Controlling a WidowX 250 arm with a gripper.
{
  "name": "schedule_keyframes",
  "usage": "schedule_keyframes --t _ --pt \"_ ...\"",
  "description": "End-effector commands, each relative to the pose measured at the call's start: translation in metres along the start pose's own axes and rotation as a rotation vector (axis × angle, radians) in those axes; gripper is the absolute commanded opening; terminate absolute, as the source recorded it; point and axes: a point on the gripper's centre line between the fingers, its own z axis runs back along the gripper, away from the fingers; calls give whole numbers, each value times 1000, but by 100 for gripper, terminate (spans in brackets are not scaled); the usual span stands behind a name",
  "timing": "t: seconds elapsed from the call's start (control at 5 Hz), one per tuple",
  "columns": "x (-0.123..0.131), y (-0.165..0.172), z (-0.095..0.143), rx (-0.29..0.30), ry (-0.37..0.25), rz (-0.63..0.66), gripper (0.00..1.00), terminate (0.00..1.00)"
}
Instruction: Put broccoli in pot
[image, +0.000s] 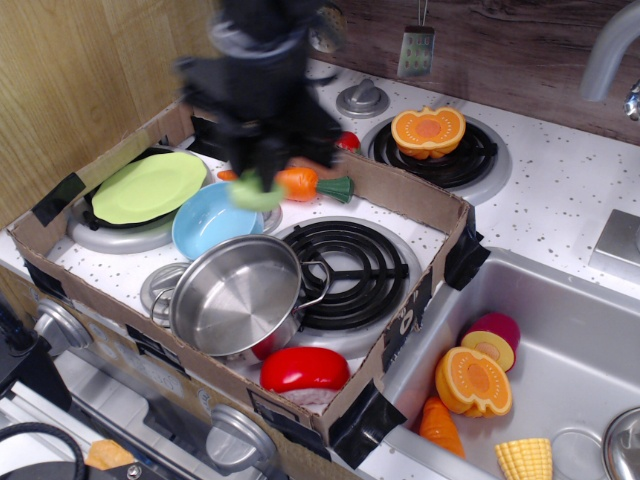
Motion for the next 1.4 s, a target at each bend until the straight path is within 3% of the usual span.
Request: schedule_keyframes --t 0.0,0.2,0.4,0.6,1.0,1.2 --pt "-4 -12 -5 -36 -39 32 0 0" --pt "-10 -8 -13 -60 -39 32 0 0" --pt "-14 -2 -25 -103 -27 23 100 0" --pt "-11 0 -28 -109 1 -7 100 0" --pt "2 -1 -21 -107 -4 -77 100 0" --pt "2 -1 -21 -107 -4 -77 100 100"
